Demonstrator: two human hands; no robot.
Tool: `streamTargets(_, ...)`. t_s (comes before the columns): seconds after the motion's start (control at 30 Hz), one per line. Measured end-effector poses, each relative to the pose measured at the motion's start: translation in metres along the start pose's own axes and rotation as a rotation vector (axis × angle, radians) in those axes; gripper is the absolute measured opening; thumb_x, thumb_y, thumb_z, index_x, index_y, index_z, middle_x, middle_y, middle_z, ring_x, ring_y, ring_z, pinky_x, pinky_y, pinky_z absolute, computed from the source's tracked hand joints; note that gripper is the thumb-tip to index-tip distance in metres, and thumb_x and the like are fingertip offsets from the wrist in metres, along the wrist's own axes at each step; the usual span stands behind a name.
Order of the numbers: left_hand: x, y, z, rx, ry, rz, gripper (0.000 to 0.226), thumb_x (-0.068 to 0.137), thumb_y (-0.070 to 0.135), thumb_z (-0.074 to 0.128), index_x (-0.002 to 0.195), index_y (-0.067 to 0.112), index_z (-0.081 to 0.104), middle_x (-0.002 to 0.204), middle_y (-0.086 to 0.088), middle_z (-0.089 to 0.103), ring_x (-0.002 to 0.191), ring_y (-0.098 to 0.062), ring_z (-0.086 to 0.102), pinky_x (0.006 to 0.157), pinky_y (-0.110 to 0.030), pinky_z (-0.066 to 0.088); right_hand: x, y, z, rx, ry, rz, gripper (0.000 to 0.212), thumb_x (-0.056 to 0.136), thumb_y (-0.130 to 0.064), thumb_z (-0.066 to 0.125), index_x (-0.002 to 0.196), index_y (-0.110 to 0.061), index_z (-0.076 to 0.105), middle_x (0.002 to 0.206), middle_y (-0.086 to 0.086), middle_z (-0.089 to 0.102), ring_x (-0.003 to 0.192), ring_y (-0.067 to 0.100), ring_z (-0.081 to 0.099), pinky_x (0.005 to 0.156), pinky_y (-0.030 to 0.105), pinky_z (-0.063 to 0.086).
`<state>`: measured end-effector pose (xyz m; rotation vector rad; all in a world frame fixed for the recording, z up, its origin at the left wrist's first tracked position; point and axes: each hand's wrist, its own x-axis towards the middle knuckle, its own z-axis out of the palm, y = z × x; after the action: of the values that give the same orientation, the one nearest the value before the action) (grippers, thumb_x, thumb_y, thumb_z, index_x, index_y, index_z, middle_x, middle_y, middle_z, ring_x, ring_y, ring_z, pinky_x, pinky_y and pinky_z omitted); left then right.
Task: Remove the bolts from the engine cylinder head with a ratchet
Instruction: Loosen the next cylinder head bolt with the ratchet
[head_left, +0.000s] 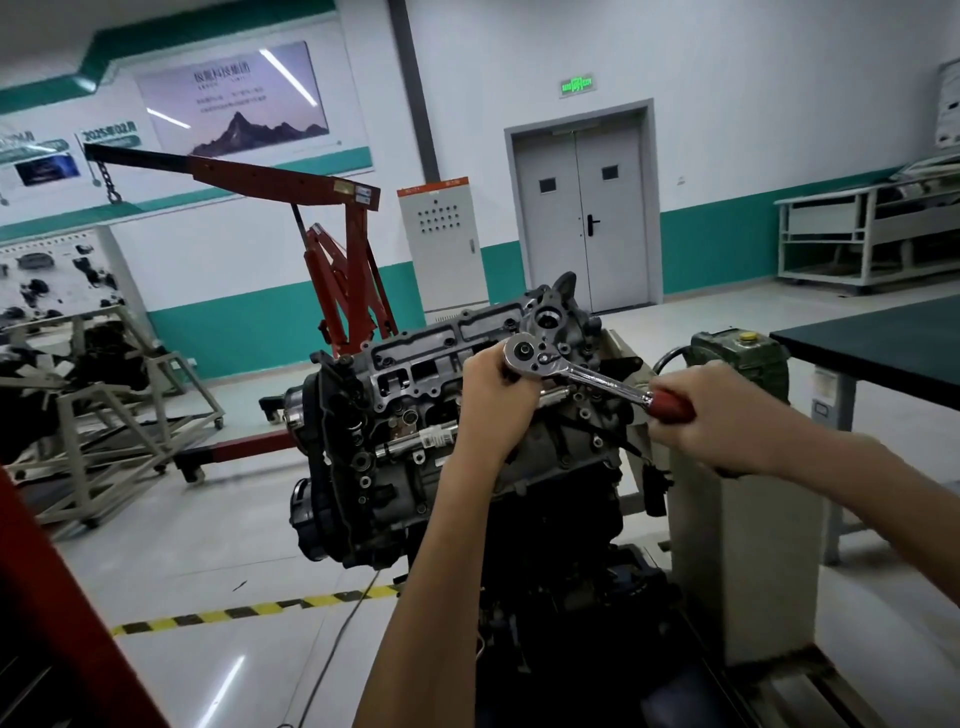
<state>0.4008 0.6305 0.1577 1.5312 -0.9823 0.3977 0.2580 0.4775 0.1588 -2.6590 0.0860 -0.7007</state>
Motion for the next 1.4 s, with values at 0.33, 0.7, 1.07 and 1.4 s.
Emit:
streamTargets(0.33,-0.007,-0.002,0.01,-0.103,0.112,0.037,0.052,0.09,0.008,0.064,0.051,0.034,0.042,0.047,0.016,0.04,0.053,0.001,0.03,0.052,-0.016,0.029,-0.045,-0.096,0.128,0.79,0.279,0.187,0.026,0.079,-0.005,0.06,0.065,-0.022,0.047,0.046,-0.008,0.042,0.037,0.003,0.042,0.039,0.012,0.034)
streamTargets(0.7,-0.005,-0.003,0.003,-0.096,0.069,-0.014,0.046,0.086,-0.005,0.057,0.052,0.022,0.043,0.045,0.015,0.035,0.049,-0.002,0.025,0.051,-0.024,0.024,-0.004,-0.005,-0.001,0.009,-0.041,-0.068,0.027,0.077,-0.007,0.067,0.067,-0.026,0.05,0.061,-0.005,0.055,0.049,0.004,0.054,0.05,0.014,0.043)
streamTargets(1.07,-0.01,0.0,0.005,-0.117,0.119,0.02,0.053,0.092,0.013,0.063,0.054,0.033,0.031,0.049,0.016,0.031,0.051,-0.001,0.025,0.05,-0.015,0.025,-0.041,-0.101,0.133,0.752,0.298,0.192,0.031,0.077,-0.002,0.06,0.064,-0.024,0.043,0.044,-0.008,0.041,0.035,0.004,0.044,0.038,0.009,0.032)
streamTargets(1.4,-0.001,0.0,0.0,-0.04,0.005,-0.019,0.033,0.087,-0.003,0.057,0.056,0.002,0.047,0.046,0.014,0.036,0.049,-0.003,0.024,0.05,-0.023,0.024,0.001,0.002,-0.007,-0.039,-0.051,-0.083,0.01,0.079,-0.007,0.065,0.079,-0.017,0.06,0.061,-0.003,0.057,0.049,0.004,0.053,0.051,0.014,0.044)
